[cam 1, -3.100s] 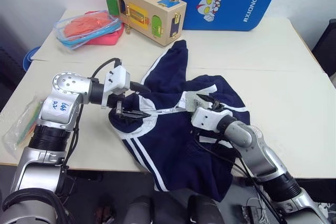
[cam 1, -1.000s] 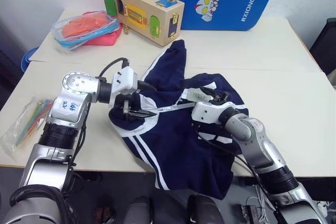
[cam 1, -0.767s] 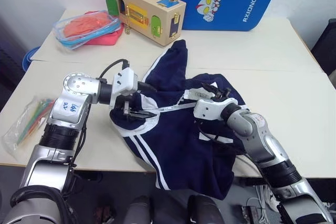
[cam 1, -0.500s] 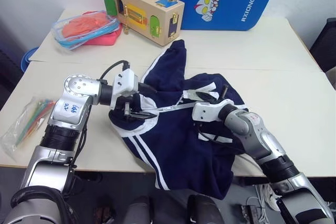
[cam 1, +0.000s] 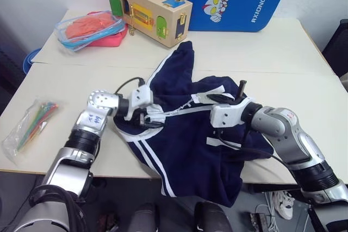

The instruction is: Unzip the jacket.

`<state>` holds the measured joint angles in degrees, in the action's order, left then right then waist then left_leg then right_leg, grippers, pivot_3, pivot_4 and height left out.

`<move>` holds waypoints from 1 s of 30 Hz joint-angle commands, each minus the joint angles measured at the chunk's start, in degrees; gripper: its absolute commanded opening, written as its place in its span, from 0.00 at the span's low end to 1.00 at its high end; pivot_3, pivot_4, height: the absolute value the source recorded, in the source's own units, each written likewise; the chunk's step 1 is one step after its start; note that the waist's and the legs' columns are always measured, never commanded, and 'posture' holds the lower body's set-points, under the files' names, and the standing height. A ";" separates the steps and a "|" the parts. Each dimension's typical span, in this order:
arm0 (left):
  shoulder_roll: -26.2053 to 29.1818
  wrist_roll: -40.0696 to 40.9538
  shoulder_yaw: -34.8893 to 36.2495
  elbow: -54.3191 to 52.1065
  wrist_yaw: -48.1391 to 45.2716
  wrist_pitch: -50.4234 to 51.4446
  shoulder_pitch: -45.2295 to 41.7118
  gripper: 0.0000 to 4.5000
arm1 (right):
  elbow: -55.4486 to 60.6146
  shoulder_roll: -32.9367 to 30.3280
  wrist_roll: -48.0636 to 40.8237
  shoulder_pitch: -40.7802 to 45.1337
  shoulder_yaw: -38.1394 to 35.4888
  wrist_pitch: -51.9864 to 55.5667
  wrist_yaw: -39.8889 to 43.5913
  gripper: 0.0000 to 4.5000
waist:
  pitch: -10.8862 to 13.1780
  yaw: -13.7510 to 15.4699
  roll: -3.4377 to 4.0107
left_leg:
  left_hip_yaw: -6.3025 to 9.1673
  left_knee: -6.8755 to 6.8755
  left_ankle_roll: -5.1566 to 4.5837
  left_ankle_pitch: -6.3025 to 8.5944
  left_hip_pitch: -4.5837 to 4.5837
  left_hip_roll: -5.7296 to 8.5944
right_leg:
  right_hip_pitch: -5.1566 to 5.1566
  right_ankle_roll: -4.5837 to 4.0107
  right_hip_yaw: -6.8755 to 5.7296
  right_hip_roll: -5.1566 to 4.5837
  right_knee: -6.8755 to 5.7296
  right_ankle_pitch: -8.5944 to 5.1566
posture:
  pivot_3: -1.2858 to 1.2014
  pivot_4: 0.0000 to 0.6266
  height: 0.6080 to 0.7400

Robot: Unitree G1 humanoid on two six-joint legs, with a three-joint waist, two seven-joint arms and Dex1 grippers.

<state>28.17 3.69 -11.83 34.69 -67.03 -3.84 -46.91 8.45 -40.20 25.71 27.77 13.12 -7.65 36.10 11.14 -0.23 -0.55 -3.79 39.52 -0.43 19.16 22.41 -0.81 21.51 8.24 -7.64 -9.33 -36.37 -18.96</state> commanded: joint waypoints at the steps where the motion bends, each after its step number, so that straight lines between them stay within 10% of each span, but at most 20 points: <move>1: -1.83 -2.10 0.32 4.39 3.83 -4.18 -1.46 0.98 | 3.89 -0.91 -1.30 -0.51 -1.67 -0.18 1.31 0.00 | 0.00 0.03 0.00 | -0.01 0.00 0.00 0.00 0.00 0.00 | 0.00 0.00 0.00 0.00 0.00 0.00 | 0.52 0.24 1.00; 4: -2.78 -4.03 0.61 8.79 7.67 -5.71 -2.32 0.98 | 5.04 -0.99 -1.34 -1.35 -2.09 0.44 1.89 0.00 | -0.01 0.15 -0.02 | 0.00 0.01 0.00 0.00 -0.01 0.00 | 0.00 0.00 -0.01 0.00 -0.02 0.00 | 0.52 0.24 1.00; 11: -1.94 -3.87 0.32 11.15 5.69 -2.22 0.29 0.52 | 8.25 -2.15 -3.67 -2.62 -3.38 1.39 5.03 0.00 | -0.04 0.09 -0.04 | 0.00 0.07 0.00 0.00 -0.08 -0.01 | -0.06 0.00 0.01 0.00 -0.11 0.00 | 0.52 0.24 1.00; 30: 5.53 -4.64 -0.27 -3.01 3.79 2.00 14.18 0.52 | -2.62 -10.85 -6.89 -0.74 -8.98 -0.56 7.35 0.00 | -0.51 -1.43 0.05 | -0.02 -0.41 0.03 -0.02 -0.72 -0.09 | -0.27 0.00 0.12 -0.02 -0.05 0.00 | 0.52 0.24 1.00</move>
<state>31.66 2.40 -9.86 27.85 -62.58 -4.42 -37.00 6.40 -49.43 19.65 26.45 7.93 -7.46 44.23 10.63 -1.66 -0.50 -3.82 39.10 -0.41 19.14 21.61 -0.90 21.15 8.24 -7.50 -9.35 -36.39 -18.97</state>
